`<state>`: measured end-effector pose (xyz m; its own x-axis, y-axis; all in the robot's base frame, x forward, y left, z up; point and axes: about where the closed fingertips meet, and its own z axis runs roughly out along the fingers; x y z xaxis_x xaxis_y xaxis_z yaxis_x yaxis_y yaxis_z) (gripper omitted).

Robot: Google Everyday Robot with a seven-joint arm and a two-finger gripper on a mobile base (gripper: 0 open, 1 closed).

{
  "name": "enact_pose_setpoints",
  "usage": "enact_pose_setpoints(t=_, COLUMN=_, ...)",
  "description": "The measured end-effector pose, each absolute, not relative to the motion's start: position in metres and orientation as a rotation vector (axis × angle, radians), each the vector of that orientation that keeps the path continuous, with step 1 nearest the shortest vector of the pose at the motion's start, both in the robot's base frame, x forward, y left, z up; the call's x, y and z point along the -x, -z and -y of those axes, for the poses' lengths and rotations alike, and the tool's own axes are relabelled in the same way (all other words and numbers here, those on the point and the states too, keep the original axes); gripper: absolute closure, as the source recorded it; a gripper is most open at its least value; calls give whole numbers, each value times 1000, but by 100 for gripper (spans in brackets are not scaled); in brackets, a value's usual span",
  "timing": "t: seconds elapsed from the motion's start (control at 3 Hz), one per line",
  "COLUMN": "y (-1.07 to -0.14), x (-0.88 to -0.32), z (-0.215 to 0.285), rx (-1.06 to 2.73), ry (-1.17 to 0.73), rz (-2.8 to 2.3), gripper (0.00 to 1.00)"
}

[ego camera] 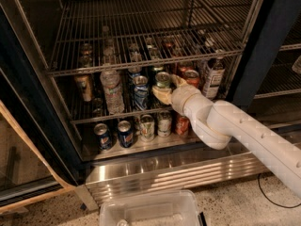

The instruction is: Pick green can from middle shelf of fridge

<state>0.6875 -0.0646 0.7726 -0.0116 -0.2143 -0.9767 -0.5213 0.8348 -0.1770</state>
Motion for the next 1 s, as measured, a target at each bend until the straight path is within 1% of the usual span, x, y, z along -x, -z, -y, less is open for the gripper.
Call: enact_pose_setpoints(t=1.0, y=-792, x=-667, z=82, rx=551, ry=-238, rz=-1577, gripper=100)
